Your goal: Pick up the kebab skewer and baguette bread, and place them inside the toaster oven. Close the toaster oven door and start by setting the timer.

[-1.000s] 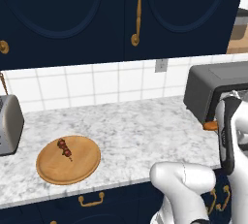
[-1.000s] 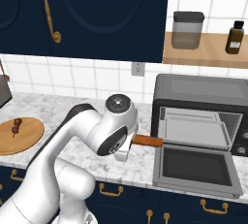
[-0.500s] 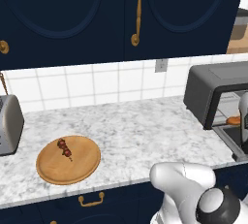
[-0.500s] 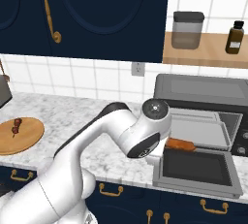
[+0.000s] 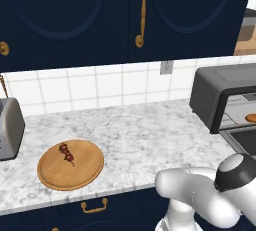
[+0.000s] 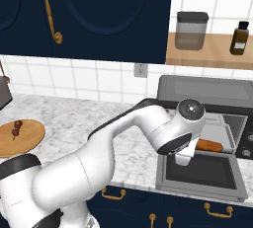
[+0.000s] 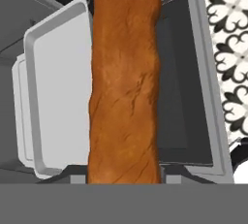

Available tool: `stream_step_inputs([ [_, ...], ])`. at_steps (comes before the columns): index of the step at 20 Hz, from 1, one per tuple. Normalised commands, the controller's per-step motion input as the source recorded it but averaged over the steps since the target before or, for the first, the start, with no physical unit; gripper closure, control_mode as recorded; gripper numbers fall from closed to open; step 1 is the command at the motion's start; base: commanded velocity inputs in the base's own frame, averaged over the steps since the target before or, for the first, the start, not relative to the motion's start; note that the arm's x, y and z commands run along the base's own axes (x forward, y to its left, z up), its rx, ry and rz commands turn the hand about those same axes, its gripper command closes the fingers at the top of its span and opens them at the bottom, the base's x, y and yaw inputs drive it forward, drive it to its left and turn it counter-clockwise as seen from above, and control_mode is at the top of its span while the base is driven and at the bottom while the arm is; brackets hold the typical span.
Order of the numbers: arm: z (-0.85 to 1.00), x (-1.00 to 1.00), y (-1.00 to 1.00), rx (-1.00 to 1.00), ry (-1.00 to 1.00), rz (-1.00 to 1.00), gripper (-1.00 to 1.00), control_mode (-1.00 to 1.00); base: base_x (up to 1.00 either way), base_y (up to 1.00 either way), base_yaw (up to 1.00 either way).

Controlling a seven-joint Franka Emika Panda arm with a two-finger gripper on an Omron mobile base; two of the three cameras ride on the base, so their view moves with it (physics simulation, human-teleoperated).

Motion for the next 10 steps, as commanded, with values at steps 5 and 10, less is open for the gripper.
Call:
stream_step_inputs([
  [5,-0.06,0.12,-0.43,0.00,-0.11,0.00,1.00,-1.00,0.00,0.00,0.00],
  [10,-0.02,0.33,-0.12,0.00,-0.10,0.00,1.00,-1.00,0.00,0.00,0.00],
])
